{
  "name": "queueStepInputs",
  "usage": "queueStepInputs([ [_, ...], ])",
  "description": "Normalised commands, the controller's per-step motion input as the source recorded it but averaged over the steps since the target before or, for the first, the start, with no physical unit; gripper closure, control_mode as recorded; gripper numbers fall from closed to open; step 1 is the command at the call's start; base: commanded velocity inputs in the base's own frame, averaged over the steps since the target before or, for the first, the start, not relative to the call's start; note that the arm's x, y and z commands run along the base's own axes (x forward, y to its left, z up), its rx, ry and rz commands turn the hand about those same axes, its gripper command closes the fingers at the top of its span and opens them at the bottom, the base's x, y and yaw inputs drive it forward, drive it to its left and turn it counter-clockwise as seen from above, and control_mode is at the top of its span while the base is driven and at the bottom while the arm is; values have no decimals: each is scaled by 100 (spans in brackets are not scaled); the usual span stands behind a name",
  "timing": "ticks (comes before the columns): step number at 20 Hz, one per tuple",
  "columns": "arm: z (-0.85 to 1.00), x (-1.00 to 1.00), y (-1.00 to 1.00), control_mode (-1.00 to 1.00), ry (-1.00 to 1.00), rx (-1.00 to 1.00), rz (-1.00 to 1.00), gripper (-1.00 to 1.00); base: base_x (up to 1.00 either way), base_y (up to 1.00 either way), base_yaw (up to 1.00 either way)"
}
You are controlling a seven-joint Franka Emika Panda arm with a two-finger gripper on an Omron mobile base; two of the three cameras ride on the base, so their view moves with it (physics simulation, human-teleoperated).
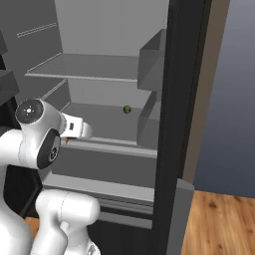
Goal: Pick the cheese from the fridge and the cheese grater from the cabinet and place them next to the salad bowl.
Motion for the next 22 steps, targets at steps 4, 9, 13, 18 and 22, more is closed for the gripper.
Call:
queueStepInputs([
  [4, 6, -15, 0, -100, 0, -1, -1, 100, 0, 0, 0],
  [9, 0, 0, 0, -100, 0, 0, 0, 100, 0, 0, 0],
  [13, 0, 0, 0, -100, 0, 0, 0, 100, 0, 0, 0],
  [18, 0, 0, 0, 100, 0, 0, 0, 100, -6, 0, 0],
  [22, 0, 0, 0, 100, 0, 0, 0, 100, -32, 0, 0],
])
